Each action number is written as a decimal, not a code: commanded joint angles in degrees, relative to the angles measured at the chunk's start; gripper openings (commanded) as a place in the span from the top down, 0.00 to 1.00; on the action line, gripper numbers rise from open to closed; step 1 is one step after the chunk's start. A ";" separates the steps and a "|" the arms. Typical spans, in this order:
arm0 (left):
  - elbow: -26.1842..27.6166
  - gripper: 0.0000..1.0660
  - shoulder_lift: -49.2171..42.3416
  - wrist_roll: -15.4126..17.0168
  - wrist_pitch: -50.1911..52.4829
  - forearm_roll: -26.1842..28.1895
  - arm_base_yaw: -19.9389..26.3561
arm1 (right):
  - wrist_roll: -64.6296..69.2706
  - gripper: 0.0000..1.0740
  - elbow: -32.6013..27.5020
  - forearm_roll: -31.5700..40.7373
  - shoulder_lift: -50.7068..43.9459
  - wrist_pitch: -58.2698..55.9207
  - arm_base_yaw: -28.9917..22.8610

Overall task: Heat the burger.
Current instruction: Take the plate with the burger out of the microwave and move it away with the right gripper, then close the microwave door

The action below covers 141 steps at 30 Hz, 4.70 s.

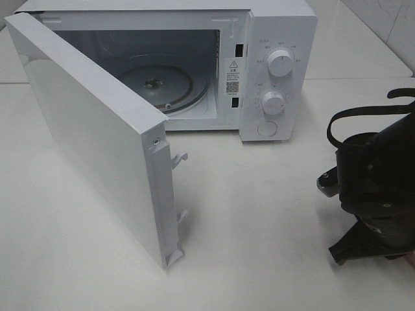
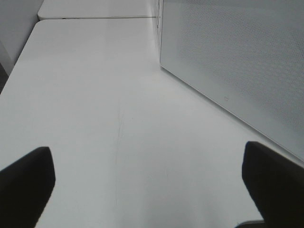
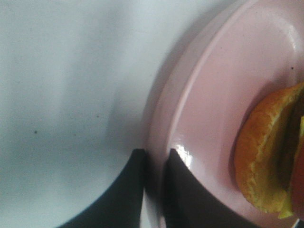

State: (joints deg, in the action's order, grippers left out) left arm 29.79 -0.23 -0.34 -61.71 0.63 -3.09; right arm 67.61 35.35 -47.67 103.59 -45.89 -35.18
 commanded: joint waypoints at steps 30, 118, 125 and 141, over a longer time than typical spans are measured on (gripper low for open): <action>-0.17 0.06 -0.92 -0.06 0.40 0.06 0.06 | -36.50 0.31 0.29 21.89 -32.66 1.83 0.06; -0.17 0.06 -0.74 -0.06 0.40 0.06 0.06 | -60.96 0.29 -6.88 42.06 -105.42 -11.12 26.87; -0.17 0.06 -0.74 -0.06 0.40 0.06 0.06 | -60.85 0.29 -6.88 42.06 -105.42 -11.12 26.87; -0.17 0.06 -0.06 -0.06 0.40 -0.17 0.06 | -60.91 0.29 -6.88 42.06 -105.42 -11.12 26.87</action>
State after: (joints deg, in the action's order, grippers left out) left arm 29.79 -0.23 -0.34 -61.71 0.63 -3.09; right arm 7.05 28.59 -5.56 -0.23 -57.01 -8.54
